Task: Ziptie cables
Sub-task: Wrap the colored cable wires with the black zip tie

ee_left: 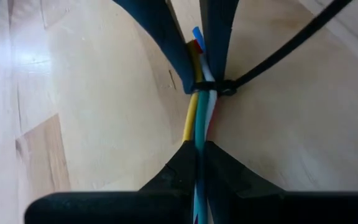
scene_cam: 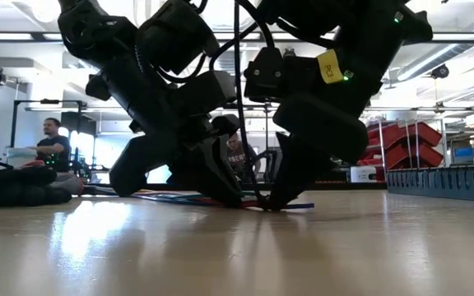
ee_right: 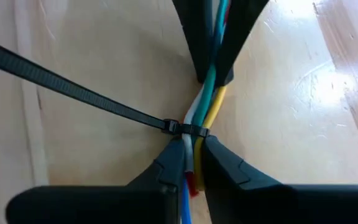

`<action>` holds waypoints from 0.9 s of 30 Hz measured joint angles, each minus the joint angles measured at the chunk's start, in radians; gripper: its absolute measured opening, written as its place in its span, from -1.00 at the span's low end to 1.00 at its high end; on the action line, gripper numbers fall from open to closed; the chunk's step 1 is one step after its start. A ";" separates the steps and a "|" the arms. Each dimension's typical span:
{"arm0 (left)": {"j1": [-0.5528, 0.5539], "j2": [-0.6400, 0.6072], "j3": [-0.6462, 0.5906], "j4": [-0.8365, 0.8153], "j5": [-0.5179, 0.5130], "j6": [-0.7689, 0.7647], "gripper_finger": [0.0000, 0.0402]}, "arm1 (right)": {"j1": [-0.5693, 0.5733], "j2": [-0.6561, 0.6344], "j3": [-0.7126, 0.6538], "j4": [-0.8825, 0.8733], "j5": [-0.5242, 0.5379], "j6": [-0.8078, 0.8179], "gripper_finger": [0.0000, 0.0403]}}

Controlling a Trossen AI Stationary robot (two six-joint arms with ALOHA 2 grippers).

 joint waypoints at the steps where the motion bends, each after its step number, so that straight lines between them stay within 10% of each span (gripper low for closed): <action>1: 0.000 0.000 0.000 0.001 0.000 0.000 -0.97 | 0.000 0.002 0.000 0.003 0.000 0.000 -0.88; 27: -0.037 -0.041 0.004 -0.053 -0.019 -0.042 -0.77 | 0.005 -0.015 0.014 -0.060 0.009 0.064 -0.79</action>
